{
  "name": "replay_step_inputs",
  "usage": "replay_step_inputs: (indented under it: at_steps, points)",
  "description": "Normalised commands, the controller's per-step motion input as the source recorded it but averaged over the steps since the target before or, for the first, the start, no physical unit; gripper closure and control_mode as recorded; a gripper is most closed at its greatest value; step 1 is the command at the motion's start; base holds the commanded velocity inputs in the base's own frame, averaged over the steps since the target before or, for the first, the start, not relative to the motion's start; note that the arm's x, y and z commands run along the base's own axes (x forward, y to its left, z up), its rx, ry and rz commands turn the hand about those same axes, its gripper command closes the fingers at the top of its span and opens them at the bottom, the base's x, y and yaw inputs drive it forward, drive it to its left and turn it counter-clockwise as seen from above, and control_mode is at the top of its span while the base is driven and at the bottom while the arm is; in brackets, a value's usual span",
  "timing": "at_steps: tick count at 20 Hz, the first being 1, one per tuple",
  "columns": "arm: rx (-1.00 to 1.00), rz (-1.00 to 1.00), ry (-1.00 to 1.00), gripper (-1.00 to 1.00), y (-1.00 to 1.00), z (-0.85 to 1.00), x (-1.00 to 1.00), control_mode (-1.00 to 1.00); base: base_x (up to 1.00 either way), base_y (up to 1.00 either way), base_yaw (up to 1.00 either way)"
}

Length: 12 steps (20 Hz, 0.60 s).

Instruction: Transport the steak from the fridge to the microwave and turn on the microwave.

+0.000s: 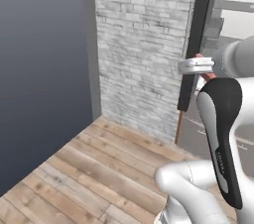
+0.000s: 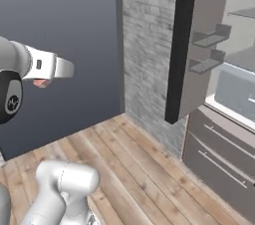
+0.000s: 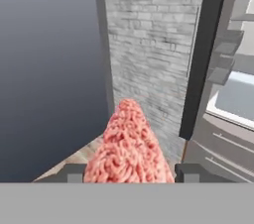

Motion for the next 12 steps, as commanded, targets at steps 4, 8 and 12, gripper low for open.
replay_step_inputs:
  at_steps: [4,8,12]
  points:
    - [0.00,0.00,0.00,1.00,0.00,0.00,0.00,1.00,-0.39,0.16,0.36]
    - [0.00,0.00,0.00,1.00,0.00,0.00,0.00,1.00,-0.39,0.13,0.38]
    - [0.00,0.00,0.00,1.00,0.00,0.00,0.00,1.00,-0.39,0.12,0.39]
